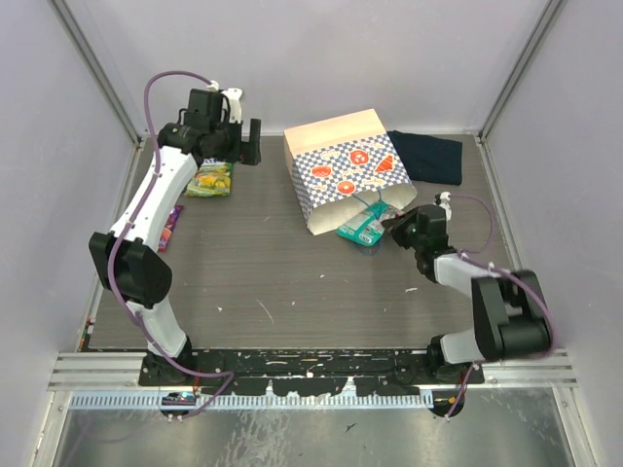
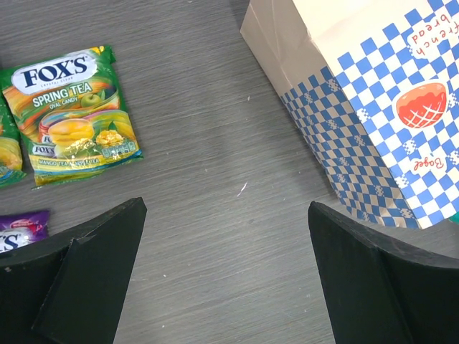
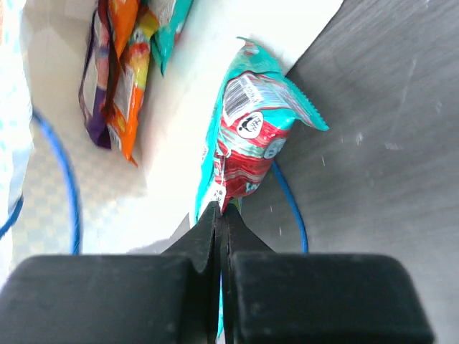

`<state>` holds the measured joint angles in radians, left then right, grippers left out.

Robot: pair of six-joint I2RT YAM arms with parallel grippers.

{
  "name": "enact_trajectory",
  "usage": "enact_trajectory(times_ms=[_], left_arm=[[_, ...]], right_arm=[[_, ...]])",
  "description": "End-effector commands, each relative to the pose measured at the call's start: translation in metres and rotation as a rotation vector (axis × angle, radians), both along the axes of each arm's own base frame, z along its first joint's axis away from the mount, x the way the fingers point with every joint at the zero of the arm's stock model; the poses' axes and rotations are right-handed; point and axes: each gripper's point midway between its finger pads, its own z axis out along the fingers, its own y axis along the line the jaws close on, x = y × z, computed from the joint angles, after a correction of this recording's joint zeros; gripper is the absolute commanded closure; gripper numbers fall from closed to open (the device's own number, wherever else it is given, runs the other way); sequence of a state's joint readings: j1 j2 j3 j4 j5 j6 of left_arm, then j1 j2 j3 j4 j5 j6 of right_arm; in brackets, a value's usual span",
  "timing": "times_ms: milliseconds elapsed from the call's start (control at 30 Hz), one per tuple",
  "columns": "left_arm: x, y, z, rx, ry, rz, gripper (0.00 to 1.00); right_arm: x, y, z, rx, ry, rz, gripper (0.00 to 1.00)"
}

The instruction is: Take the snacks out of the paper bag

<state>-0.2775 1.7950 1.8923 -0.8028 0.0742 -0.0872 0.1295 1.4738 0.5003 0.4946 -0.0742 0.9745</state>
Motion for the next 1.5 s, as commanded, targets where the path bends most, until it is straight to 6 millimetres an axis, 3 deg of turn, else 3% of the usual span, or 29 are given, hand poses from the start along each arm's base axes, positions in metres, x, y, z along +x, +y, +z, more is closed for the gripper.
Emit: enact_trajectory(times_ms=[0, 200, 267, 533, 667, 733, 800, 833, 900, 967, 1033, 1100, 1233, 1267, 1467], left_arm=[[0.000, 0.002, 0.037, -0.005, -0.121, -0.004, 0.02], [0.001, 0.004, 0.038, -0.006, -0.138, 0.001, 0.02], [0.000, 0.002, 0.038, -0.011, -0.134, -0.007, 0.02], [-0.006, 0.002, 0.034, -0.013, -0.116, -0.010, 0.02], [-0.007, 0.002, 0.032, -0.013, -0.104, -0.007, 0.02], [-0.007, 0.002, 0.029, -0.015, -0.096, -0.009, 0.02], [-0.007, 0.001, 0.027, -0.017, -0.089, -0.013, 0.02], [-0.007, 0.000, 0.025, -0.019, -0.084, -0.017, 0.02], [-0.005, -0.002, 0.022, -0.021, -0.075, -0.021, 0.02], [-0.005, -0.004, 0.019, -0.022, -0.063, -0.029, 0.02], [-0.006, -0.003, 0.016, -0.012, -0.049, -0.031, 0.02], [-0.006, 0.000, 0.013, 0.007, -0.044, -0.026, 0.02], [-0.005, 0.005, 0.012, 0.028, -0.052, -0.010, 0.02], [-0.005, 0.005, 0.012, 0.028, -0.055, -0.010, 0.02], [-0.004, 0.007, 0.019, 0.027, -0.089, -0.003, 0.02]], right_arm=[[-0.049, -0.013, 0.012, -0.162, 0.166, 0.063, 1.00], [-0.090, -0.085, 0.067, -0.388, 0.251, -0.192, 1.00], [-0.099, -0.105, 0.073, -0.421, 0.329, -0.266, 1.00], [-0.113, -0.137, 0.093, -0.461, 0.537, -0.505, 1.00], [-0.102, -0.152, 0.102, -0.506, 0.578, -0.607, 1.00], [-0.084, -0.160, 0.101, -0.515, 0.592, -0.652, 1.00], [-0.055, -0.164, 0.090, -0.495, 0.613, -0.667, 0.98], [-0.041, -0.167, 0.086, -0.493, 0.617, -0.681, 0.81], [-0.009, -0.174, 0.080, -0.474, 0.606, -0.691, 0.32], [0.020, -0.182, 0.083, -0.486, 0.577, -0.682, 0.07], [0.042, -0.187, 0.098, -0.511, 0.528, -0.668, 0.00], [0.058, -0.186, 0.121, -0.537, 0.440, -0.621, 0.00], [0.052, -0.180, 0.152, -0.556, 0.240, -0.541, 0.00], [0.048, -0.173, 0.152, -0.551, 0.197, -0.498, 0.00], [-0.010, -0.122, 0.082, -0.451, 0.123, -0.272, 0.00]])
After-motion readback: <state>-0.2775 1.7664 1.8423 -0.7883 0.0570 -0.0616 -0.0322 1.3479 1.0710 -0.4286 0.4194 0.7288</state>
